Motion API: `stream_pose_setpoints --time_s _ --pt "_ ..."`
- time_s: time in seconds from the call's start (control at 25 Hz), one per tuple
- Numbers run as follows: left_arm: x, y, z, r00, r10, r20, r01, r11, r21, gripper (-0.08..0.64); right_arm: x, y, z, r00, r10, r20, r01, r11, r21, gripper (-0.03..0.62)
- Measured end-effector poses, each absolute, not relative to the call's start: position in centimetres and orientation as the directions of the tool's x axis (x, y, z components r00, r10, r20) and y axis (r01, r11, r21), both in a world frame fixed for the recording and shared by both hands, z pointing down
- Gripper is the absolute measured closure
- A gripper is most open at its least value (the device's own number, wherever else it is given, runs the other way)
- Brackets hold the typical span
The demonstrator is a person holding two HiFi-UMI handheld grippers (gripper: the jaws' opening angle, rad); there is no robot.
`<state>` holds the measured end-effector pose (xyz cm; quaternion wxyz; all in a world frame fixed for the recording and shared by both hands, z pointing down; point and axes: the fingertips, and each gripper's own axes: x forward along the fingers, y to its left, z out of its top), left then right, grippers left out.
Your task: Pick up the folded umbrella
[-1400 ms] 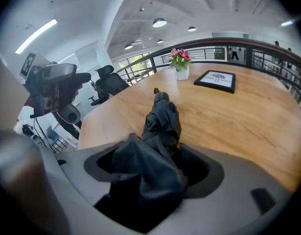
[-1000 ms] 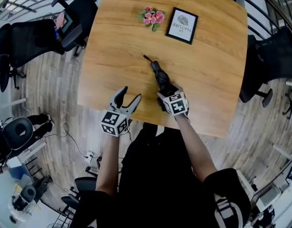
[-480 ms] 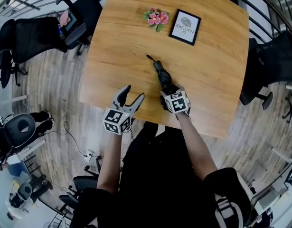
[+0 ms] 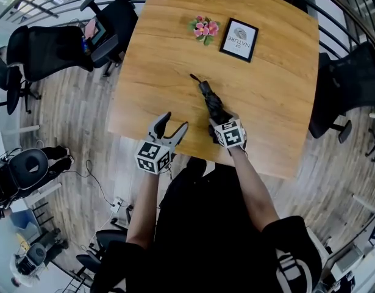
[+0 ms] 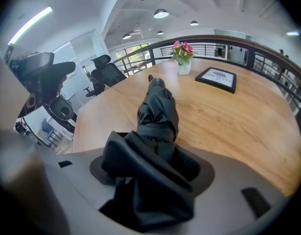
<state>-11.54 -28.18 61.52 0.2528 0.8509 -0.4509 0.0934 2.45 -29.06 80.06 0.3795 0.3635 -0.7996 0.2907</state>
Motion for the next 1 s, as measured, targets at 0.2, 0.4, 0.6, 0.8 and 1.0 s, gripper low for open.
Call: stream_pose_setpoints --time_s 0.2,0.4,0.6,0.8,1.0 --pt "-11.2 -27.5 60.5 0.589 -0.717 0.373 -0.806 -0.489 0.333 0.279 2.2 -28.5 78.2 -0.459 -0.375 0.806 -0.800 0.570 -0.191 0.327" --pt "-11.3 -26.7 59.9 0.600 -0.717 0.355 -0.799 -0.510 0.319 0.279 1.9 -28.8 76.4 -0.465 -0.408 0.786 -0.800 0.573 -0.177 0.324" --pt "-11.5 -26.0 58.6 0.604 -0.726 0.328 -0.796 -0.526 0.301 0.279 1.9 -28.7 73.9 -0.482 -0.460 0.746 -0.805 0.568 -0.170 0.324" --pt "-11.9 -25.7 56.9 0.608 -0.740 0.289 -0.792 -0.540 0.285 0.279 2.1 -29.0 70.9 -0.495 -0.508 0.705 -0.815 0.552 -0.174 0.322" --pt "-12.1 -25.1 55.4 0.612 -0.750 0.251 -0.789 -0.553 0.269 0.279 2.9 -29.1 68.5 -0.487 -0.555 0.675 -0.827 0.540 -0.153 0.322"
